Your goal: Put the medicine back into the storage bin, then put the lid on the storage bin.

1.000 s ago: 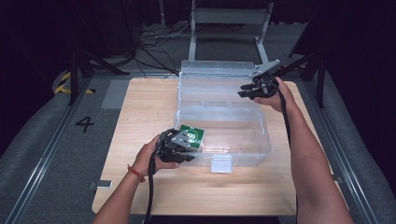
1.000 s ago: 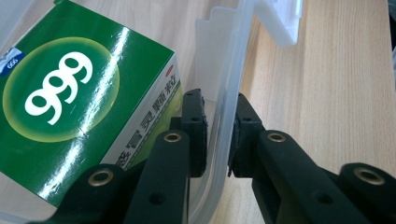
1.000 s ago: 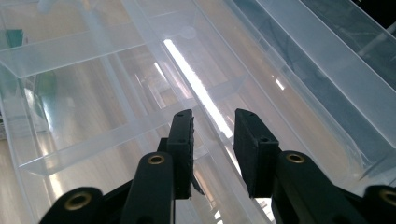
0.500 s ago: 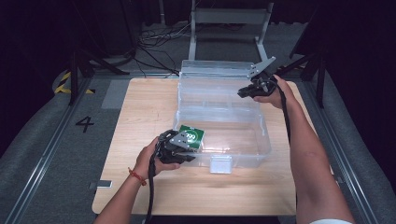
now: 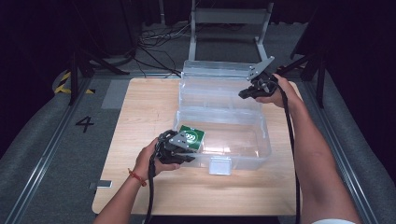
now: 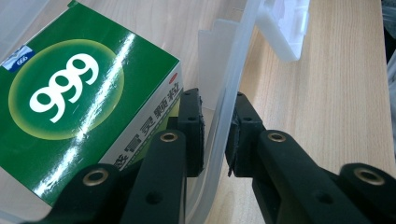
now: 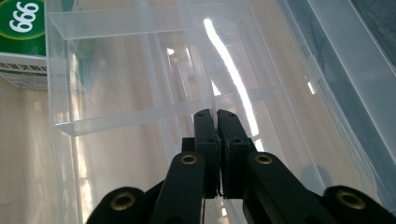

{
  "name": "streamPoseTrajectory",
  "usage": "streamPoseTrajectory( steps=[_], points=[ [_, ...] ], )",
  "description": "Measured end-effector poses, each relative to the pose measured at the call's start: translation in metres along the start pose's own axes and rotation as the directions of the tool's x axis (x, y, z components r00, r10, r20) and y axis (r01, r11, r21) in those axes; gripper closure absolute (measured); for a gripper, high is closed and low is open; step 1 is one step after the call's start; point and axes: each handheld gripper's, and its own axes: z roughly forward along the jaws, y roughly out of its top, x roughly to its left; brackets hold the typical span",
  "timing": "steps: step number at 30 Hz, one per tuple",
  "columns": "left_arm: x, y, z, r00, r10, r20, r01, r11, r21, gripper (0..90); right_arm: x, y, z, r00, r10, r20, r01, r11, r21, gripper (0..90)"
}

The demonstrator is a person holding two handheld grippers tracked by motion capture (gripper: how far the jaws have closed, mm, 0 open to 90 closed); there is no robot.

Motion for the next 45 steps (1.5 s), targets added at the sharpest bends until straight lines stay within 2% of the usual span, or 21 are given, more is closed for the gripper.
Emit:
streamPoseTrajectory(
  steps=[12,23,40,45],
  points=[
    [-0.002,0.0,0.0,0.9999,-0.012,-0.005,0.012,0.9999,0.0,77.8,0.008,0.005,-0.006,0.9998,-0.021,-0.002,0.021,1.0,0.003,89.1],
    [-0.003,0.001,0.0,0.9998,-0.017,-0.009,0.017,0.9998,0.011,76.9,0.015,0.005,-0.014,0.9998,-0.017,-0.013,0.016,1.0,-0.015,89.5],
    [-0.005,0.003,0.001,0.9996,-0.022,-0.021,0.022,0.9996,0.016,76.1,0.038,0.008,-0.032,0.9985,-0.051,-0.02,0.05,0.997,-0.054,89.9],
    [-0.005,0.003,0.002,0.9995,-0.023,-0.021,0.023,0.9996,0.018,75.9,0.046,0.01,-0.037,0.9973,-0.071,-0.02,0.07,0.996,-0.05,89.9]
  ],
)
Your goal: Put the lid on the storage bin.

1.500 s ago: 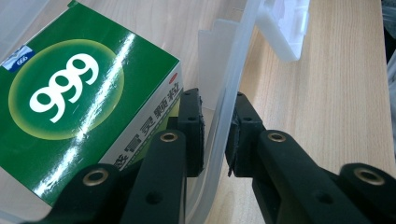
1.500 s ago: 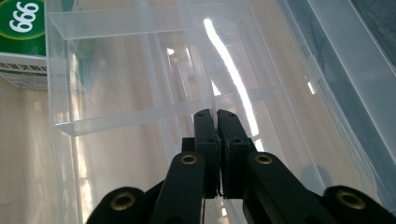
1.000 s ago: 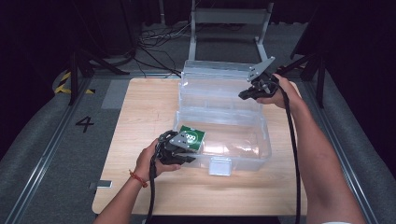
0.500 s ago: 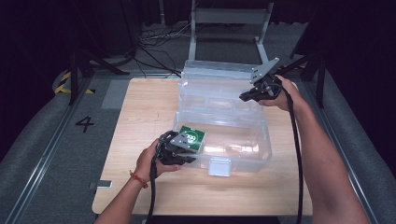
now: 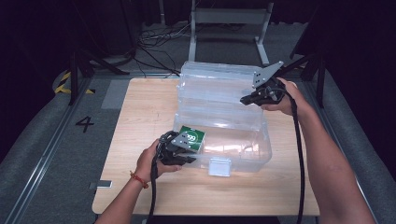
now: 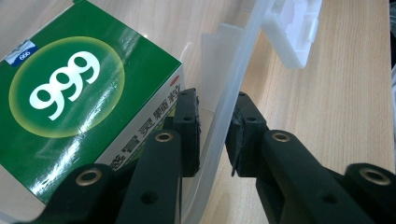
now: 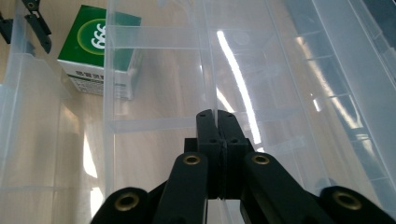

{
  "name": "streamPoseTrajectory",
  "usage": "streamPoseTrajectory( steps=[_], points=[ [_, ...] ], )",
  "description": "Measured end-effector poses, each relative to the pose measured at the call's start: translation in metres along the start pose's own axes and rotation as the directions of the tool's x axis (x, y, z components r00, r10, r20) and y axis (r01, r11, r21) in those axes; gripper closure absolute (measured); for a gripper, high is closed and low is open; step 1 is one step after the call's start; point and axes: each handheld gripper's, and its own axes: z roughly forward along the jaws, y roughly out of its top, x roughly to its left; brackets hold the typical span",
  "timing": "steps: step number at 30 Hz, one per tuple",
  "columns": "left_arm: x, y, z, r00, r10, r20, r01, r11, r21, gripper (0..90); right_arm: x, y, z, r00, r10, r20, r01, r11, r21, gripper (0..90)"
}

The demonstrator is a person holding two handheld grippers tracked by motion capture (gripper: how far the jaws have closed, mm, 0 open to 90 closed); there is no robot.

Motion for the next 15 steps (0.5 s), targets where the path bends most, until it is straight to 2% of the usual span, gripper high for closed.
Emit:
streamPoseTrajectory(
  steps=[15],
  points=[
    [-0.001,0.001,0.0,1.0,-0.002,-0.005,0.002,1.0,0.005,75.5,0.019,0.0,-0.007,0.9996,-0.022,0.016,0.022,1.0,-0.018,89.9]
  ],
)
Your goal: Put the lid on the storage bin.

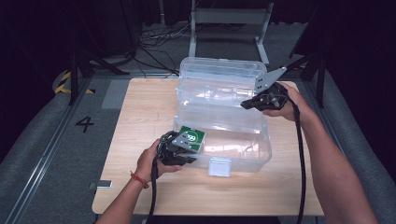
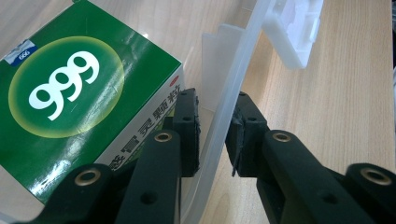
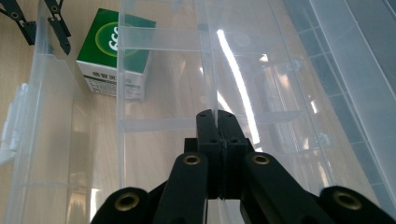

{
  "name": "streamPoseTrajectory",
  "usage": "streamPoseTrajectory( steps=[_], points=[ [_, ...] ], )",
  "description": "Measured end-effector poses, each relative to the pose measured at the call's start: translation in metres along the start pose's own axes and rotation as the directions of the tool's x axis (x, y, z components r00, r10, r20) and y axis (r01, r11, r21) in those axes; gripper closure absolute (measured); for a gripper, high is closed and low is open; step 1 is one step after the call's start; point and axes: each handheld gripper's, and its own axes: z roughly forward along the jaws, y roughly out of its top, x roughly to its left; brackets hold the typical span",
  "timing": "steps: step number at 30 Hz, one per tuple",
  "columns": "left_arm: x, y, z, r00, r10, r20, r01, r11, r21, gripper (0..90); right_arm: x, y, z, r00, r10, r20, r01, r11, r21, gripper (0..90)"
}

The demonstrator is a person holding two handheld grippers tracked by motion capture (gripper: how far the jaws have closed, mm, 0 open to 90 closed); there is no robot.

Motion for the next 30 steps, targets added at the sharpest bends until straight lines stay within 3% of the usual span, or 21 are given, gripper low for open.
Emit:
streamPoseTrajectory(
  steps=[9,30],
  points=[
    [-0.002,0.0,0.0,0.9999,-0.012,-0.008,0.012,0.9999,0.001,75.2,0.01,-0.001,-0.003,1.0,-0.008,-0.001,0.008,1.0,-0.012,89.9],
    [-0.002,0.001,0.0,0.9998,0.01,-0.017,-0.01,0.9999,0.006,74.8,0.028,-0.002,-0.008,0.9993,-0.036,0.004,0.036,0.999,-0.016,89.9]
  ],
)
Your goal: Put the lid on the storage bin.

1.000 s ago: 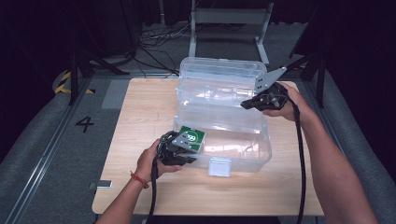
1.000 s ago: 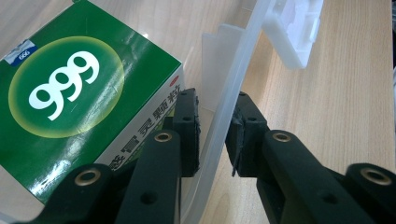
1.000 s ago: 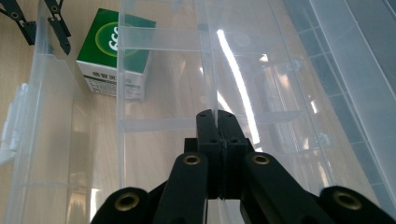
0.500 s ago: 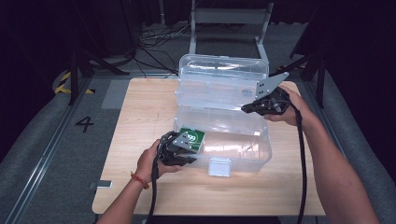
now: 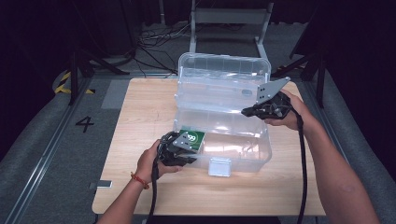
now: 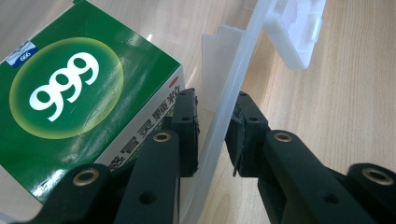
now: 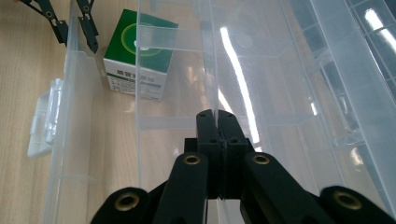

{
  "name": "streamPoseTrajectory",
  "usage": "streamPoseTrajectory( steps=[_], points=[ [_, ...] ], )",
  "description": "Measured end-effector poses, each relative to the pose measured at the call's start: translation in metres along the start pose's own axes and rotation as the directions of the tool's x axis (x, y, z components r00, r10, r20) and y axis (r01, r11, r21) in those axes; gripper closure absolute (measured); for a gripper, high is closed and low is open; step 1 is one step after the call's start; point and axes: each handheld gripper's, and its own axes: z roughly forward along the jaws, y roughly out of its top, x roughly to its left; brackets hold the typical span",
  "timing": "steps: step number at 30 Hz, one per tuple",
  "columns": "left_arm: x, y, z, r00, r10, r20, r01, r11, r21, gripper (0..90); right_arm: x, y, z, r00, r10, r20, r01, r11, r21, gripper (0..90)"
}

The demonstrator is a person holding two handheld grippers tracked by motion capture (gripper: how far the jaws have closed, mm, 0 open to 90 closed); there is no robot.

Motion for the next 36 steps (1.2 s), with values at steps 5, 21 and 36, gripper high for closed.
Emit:
streamPoseTrajectory(
  steps=[5,21,36],
  points=[
    [0.0,0.0,0.0,1.0,-0.001,-0.003,0.001,1.0,-0.002,74.7,0.004,-0.001,-0.001,1.0,0.001,0.005,-0.001,1.0,-0.003,89.9],
    [-0.002,-0.001,0.001,0.9999,0.001,-0.011,-0.001,0.9997,-0.025,74.2,0.019,-0.004,-0.004,0.9999,-0.015,0.004,0.015,1.0,-0.003,89.8],
    [-0.004,-0.003,0.001,0.9992,0.023,-0.032,-0.024,0.9989,-0.04,73.2,0.031,-0.013,-0.005,1.0,-0.007,-0.005,0.007,0.999,-0.038,89.6]
  ],
)
